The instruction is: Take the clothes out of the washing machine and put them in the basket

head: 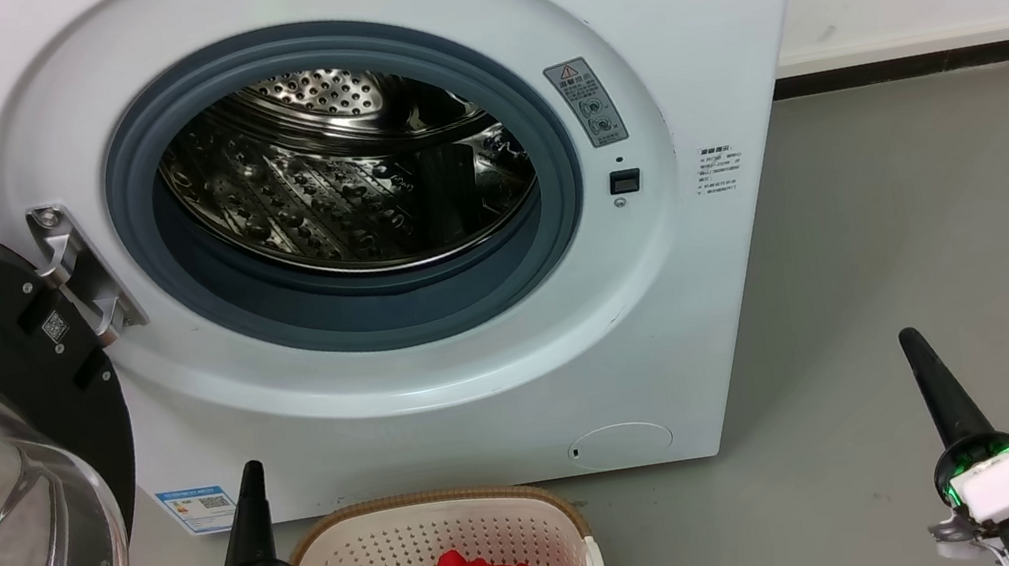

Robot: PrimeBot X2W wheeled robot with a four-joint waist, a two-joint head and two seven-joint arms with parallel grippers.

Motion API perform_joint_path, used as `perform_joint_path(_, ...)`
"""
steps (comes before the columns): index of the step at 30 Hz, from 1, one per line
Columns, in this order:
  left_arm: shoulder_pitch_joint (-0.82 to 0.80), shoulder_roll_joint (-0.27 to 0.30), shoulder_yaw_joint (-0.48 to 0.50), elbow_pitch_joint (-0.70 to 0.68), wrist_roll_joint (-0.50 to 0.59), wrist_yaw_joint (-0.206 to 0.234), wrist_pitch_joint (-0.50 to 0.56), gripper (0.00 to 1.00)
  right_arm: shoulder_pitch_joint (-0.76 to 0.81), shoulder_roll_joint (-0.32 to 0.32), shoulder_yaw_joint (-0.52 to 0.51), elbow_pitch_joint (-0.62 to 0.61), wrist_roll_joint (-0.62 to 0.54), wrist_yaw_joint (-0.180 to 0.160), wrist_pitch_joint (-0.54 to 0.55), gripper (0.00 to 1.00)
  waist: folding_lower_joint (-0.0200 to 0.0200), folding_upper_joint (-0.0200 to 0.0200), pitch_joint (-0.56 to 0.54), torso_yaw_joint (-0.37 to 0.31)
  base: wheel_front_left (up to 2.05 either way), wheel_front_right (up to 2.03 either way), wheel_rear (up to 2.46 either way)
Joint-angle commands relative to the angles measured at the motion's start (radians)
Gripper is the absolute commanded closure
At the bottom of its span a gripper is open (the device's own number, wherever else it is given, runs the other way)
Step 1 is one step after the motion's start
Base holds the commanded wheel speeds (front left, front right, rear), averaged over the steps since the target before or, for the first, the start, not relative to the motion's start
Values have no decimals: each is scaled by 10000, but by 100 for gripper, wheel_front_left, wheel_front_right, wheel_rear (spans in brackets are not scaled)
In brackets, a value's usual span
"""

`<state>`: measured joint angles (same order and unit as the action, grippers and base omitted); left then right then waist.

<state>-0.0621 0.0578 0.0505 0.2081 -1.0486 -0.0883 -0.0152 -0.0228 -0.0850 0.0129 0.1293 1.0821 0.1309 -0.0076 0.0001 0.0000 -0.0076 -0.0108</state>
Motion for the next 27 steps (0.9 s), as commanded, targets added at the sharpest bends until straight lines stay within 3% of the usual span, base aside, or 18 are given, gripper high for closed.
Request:
perform_joint_path(1,-223,18,76,-47,-298,-77,71,100,-266,-64,-50,-6,315,-1,52,100,-1,0,2,3,0,0,0)
perform_joint_path(27,-365,-29,360,157,-2860,-260,667,100,-565,-42,-404,546,2911,-1,421,100,-1,0,45,46,0,0,0)
